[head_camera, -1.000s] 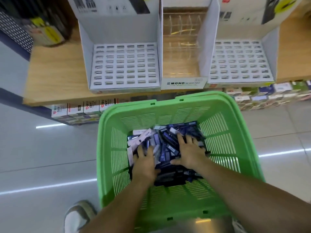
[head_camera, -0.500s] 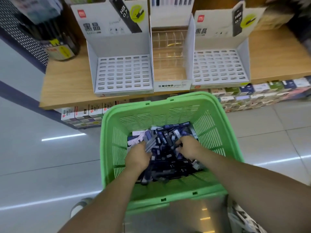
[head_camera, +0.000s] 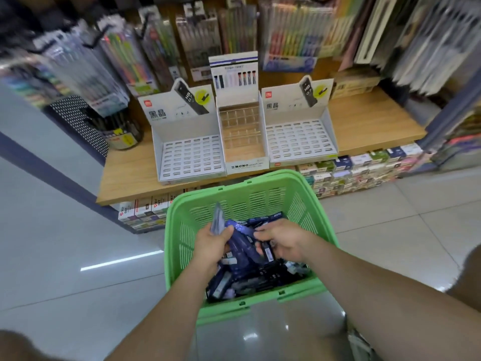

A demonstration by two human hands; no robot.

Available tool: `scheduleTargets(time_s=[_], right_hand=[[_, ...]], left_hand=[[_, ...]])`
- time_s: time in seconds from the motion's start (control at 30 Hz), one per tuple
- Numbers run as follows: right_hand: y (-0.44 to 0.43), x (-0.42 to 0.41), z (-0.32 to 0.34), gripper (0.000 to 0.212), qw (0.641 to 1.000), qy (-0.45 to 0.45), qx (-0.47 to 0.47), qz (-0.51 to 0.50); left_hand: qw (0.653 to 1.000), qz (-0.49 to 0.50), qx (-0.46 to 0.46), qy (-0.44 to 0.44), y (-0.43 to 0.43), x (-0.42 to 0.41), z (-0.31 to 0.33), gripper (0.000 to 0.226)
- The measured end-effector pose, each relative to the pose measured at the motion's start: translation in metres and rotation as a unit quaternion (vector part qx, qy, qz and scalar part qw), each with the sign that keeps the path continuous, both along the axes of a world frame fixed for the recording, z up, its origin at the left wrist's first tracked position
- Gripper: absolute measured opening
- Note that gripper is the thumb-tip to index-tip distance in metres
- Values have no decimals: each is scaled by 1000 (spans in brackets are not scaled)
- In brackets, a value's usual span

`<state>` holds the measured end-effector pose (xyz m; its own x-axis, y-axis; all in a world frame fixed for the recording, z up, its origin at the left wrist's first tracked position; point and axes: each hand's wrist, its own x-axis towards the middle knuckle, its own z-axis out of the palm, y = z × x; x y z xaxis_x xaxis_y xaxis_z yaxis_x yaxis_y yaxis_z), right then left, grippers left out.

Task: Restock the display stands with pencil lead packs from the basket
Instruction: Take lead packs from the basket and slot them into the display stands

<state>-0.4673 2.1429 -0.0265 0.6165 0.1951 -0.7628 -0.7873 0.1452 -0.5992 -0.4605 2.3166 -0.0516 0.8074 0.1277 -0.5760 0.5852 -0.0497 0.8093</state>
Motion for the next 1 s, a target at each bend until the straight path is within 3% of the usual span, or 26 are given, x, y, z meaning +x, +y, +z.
scheduleTargets(time_s=[0.1, 0.23, 0.33, 0.5, 0.63, 0.87, 1.0], right_hand=[[6, -4, 17, 8, 985, -38, -62, 158], [24, 0, 43, 4, 986, -41, -62, 152], [33, 3, 56, 10, 982, -95, -62, 153], [44, 8, 72, 16, 989, -98, -99, 43], [26, 24, 80, 13, 994, -51, -9, -91], [-7, 40, 90, 7, 992, -102, 0, -70], [-13, 45, 88, 13, 981, -94, 88, -148]], left_hand=[[1000, -13, 0, -19, -5, 0, 25, 10], [998, -4, -23, -58, -14, 7, 52, 7], [997, 8, -31, -74, -13, 12, 64, 8], [994, 29, -87, -58, -12, 19, 78, 20], [997, -15, -25, -74, -34, 30, 88, 27], [983, -160, 49, -81, -56, 45, 116, 20], [986, -163, -15, -23, -48, 44, 132, 20]])
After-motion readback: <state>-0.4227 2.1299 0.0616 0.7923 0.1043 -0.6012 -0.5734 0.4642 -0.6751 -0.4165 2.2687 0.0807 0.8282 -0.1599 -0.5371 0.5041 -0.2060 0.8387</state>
